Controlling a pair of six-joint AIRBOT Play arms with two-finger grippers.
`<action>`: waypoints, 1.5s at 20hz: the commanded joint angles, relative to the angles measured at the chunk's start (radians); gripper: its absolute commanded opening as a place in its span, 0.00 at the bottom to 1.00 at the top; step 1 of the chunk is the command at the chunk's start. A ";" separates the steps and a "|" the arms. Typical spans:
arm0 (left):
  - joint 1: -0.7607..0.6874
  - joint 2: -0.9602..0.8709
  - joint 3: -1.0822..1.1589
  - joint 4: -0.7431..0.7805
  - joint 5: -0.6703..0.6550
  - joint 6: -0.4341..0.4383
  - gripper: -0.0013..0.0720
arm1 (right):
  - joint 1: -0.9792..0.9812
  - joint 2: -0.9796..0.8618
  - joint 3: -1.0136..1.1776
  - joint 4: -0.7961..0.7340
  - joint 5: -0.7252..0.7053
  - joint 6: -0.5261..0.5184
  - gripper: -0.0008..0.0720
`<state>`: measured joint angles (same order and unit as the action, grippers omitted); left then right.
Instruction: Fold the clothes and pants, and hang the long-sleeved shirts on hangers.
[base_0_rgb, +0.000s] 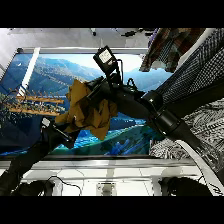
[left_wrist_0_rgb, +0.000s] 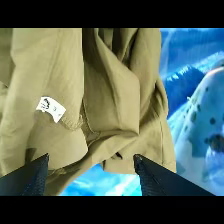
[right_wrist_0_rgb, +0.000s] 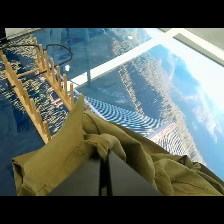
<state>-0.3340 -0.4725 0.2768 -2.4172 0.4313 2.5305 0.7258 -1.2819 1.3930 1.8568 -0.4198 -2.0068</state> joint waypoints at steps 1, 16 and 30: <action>0.002 0.076 -0.011 0.151 -0.010 -0.099 0.88 | 0.000 0.001 0.001 0.002 -0.002 0.002 0.06; -0.226 -0.296 -0.056 0.252 -0.594 -0.235 0.89 | 0.000 0.000 0.001 0.011 -0.051 0.029 0.06; 0.230 -0.137 0.373 0.368 0.043 -0.246 0.06 | -0.034 0.249 0.001 -0.133 -0.050 0.036 0.06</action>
<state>-0.2588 -0.7250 0.4831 -2.1273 0.0849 2.2692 0.7269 -1.1336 1.3930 1.7817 -0.4736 -1.9709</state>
